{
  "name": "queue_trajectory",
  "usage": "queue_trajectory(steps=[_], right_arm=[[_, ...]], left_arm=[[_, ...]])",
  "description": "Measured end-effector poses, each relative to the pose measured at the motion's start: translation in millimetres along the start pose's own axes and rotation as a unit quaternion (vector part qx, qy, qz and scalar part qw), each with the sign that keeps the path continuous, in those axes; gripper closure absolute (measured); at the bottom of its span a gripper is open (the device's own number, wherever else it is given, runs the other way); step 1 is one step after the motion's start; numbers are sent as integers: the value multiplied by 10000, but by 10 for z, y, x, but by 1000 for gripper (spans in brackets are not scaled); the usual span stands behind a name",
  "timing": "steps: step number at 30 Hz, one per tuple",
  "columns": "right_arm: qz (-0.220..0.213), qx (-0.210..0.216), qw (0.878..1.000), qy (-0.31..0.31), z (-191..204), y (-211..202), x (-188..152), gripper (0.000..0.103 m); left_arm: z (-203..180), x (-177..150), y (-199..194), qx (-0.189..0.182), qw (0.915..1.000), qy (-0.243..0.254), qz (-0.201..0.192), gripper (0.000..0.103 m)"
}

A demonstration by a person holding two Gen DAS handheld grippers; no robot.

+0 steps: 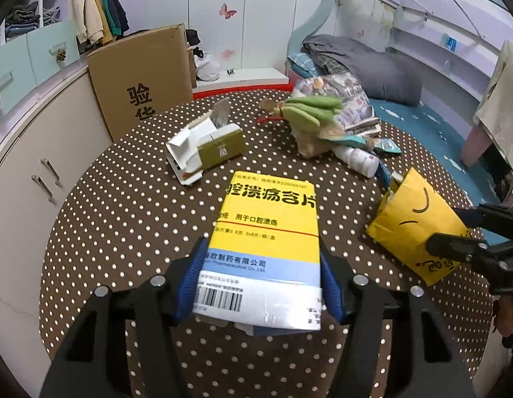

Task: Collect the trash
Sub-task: 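Grasp the yellow bag with the right tool while the left tool holds the box, then carry both items to the blue bin and open both tools over it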

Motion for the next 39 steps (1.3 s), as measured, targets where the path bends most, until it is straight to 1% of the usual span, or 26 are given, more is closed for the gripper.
queue_trajectory(steps=[1,6,9,12,15,18,20,21,22,23,25,27,30,33,35,37,39], right_arm=[[9,-96,9999,-85,2,-35,-30,36],[62,-30,9998,-200,35,-75,-68,36],[129,-153,9995,-252,14,-110,-84,36],[133,-161,9995,-254,-50,-195,-130,37],[194,-213,9994,-207,-105,-185,-185,37],[81,-116,9996,-243,-34,-187,-157,37],[41,-55,9992,-390,66,-128,-103,37],[38,-91,9989,-464,91,-63,-69,38],[78,-154,9986,-492,83,10,-51,57],[86,-135,9989,-452,67,51,-34,61],[-32,143,9995,-296,32,33,14,66],[-94,317,9992,-218,-8,-24,8,67],[-312,761,9964,216,-163,-179,-33,67],[-652,1253,9867,806,-409,-395,-74,67],[-882,1519,9779,1138,-563,-540,-101,67],[-1121,1689,9694,1388,-716,-696,-119,67],[-1329,1634,9646,1586,-869,-850,-128,67]], left_arm=[[-3,-14,1,7,10000,2,2,42],[3,-31,-31,-23,10000,-40,-26,42],[19,-26,-60,-25,10000,-53,-47,42],[69,-29,-96,-29,9999,-109,-82,42],[91,-37,-92,-50,9999,-106,-90,42],[64,-37,-75,-87,9999,-95,-81,42],[41,-34,-83,-120,9998,-102,-97,42],[25,-34,-81,-129,9998,-93,-90,42],[16,-37,-78,-134,9998,-84,-85,42],[2,-40,-77,-139,9998,-75,-77,42],[-9,-46,-90,-152,9998,-70,-79,42],[-6,-48,-114,-161,9998,-91,-98,42],[-10,-32,-149,-201,9996,-125,-130,42],[-69,10,-186,-305,9993,-124,-178,42],[-160,70,-222,-386,9989,-73,-237,42],[-253,130,-259,-473,9984,-19,-305,42],[-394,218,-308,-578,9975,50,-402,42]])
Point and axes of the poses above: each gripper's, at about its wrist camera, not at the fingertips, and y roughly the way its jaws point, z to its left, x to its top, the point moved 6 cm from there along y, roughly the way its jaws point, and after that the axes turned 2 degrees about z, right-handed, at the moved point
